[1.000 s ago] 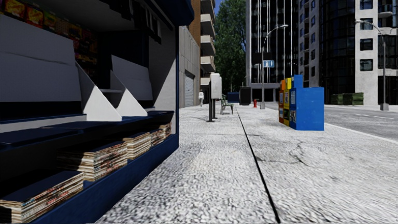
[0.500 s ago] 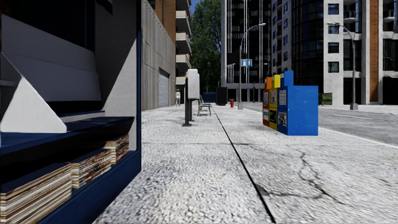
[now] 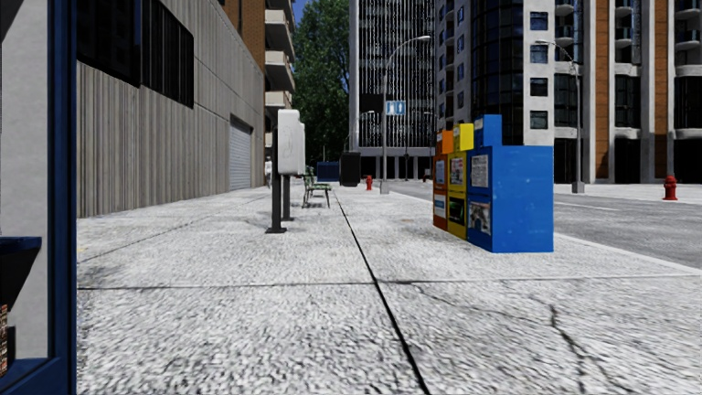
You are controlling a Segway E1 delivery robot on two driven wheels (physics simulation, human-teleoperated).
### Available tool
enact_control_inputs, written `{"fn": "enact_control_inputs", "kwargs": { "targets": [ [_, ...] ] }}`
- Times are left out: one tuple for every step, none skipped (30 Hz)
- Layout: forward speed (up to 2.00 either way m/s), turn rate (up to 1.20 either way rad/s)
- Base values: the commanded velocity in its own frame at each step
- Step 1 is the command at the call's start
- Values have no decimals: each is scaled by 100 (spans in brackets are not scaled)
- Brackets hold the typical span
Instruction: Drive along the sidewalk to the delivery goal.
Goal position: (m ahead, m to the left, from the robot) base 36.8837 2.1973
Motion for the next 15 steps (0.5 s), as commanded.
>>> {"fn": "enact_control_inputs", "kwargs": {
  "targets": [
    [200,44],
    [200,44],
    [200,53],
    [200,56],
    [200,56],
    [200,56],
    [200,56],
    [200,61],
    [200,61],
    [200,84],
    [200,120],
    [200,120],
    [200,120],
    [200,120],
    [200,120]
  ]
}}
